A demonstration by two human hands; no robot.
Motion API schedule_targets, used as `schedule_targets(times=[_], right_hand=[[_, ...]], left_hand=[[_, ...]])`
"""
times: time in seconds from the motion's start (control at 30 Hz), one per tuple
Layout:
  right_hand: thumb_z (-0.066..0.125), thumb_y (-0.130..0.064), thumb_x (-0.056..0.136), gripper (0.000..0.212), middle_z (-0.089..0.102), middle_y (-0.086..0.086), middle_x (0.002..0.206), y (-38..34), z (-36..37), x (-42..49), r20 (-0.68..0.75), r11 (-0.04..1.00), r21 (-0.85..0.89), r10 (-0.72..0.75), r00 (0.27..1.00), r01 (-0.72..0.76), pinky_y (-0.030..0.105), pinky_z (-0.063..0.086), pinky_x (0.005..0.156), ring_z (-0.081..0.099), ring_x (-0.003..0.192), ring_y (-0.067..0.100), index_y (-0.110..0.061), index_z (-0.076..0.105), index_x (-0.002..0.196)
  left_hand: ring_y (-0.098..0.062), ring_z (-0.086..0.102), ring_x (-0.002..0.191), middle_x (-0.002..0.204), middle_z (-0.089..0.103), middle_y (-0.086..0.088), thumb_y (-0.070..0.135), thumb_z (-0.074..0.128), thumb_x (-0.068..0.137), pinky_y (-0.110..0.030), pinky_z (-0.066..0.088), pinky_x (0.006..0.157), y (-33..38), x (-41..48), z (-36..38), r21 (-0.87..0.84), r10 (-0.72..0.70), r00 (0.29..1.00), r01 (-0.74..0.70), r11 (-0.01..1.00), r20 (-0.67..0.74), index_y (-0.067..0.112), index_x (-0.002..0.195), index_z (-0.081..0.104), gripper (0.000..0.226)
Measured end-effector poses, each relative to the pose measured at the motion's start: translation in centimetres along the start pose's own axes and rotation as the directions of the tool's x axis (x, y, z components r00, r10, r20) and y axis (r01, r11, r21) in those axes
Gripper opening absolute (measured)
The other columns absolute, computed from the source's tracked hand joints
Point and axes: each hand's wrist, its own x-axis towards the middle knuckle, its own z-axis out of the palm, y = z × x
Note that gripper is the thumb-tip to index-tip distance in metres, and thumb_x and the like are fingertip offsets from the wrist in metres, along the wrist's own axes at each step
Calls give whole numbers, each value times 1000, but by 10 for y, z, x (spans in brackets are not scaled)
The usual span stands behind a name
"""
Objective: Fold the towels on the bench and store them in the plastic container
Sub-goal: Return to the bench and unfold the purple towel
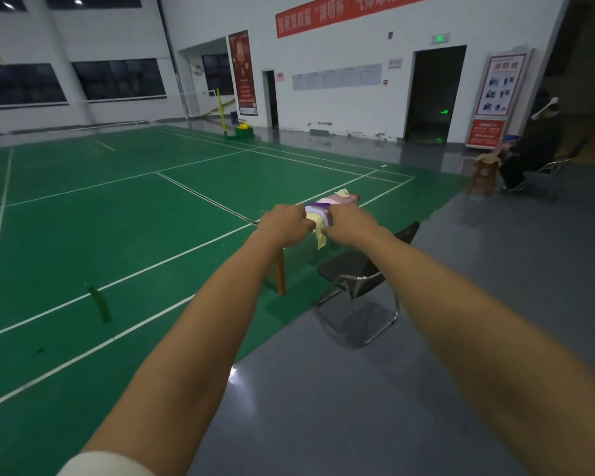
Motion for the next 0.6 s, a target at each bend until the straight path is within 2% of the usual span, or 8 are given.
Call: schedule_targets(times=[0.07,0.17,0.3,0.4,0.5,0.6], right_hand=[[57,-32,98,17,61,6,98,5,12,49,15,1000,-10,-9,1000,10,34,43,77,55,94,27,-16,62,101],[60,-35,94,22,62,5,101,13,32,129,19,999,-14,-47,999,47,37,41,77,55,99,27,-17,65,107],[61,-37,94,26,55,-2,86,22,41,219,43,998,-35,-45,998,47,29,26,57,53,85,20,-20,67,113],[61,-37,95,27,55,0,89,27,48,288,55,999,-30,-23,998,25,27,20,54,52,86,21,-20,66,116],[62,-39,93,31,64,4,105,28,63,355,73,1000,-12,-23,997,24,29,28,57,55,91,23,-20,64,117],[63,-40,92,37,66,7,110,28,84,417,98,999,1,-34,995,34,35,46,73,59,93,25,-18,62,122]], left_hand=[[-32,62,105,116,68,-11,45,50,96,-44,54,90,-20,40,13,7,-13,1000,13,1000,5,12,121,63,43],[-31,62,105,116,67,-10,48,49,94,-42,53,88,-46,107,32,18,-17,1000,17,1000,-8,13,121,63,46],[-30,61,110,124,66,-11,38,50,99,-43,53,91,-72,195,45,21,-31,1000,31,999,3,15,128,61,38],[-30,62,111,125,66,-11,39,50,98,-45,53,94,-97,260,57,21,-22,1000,22,1000,3,16,129,61,40],[-32,61,113,125,66,-12,39,50,99,-44,52,92,-120,322,70,42,-18,1000,18,999,10,15,130,60,40],[-31,59,117,129,64,-11,40,50,100,-43,50,92,-147,387,88,19,-24,1000,24,1000,14,16,133,58,42]])
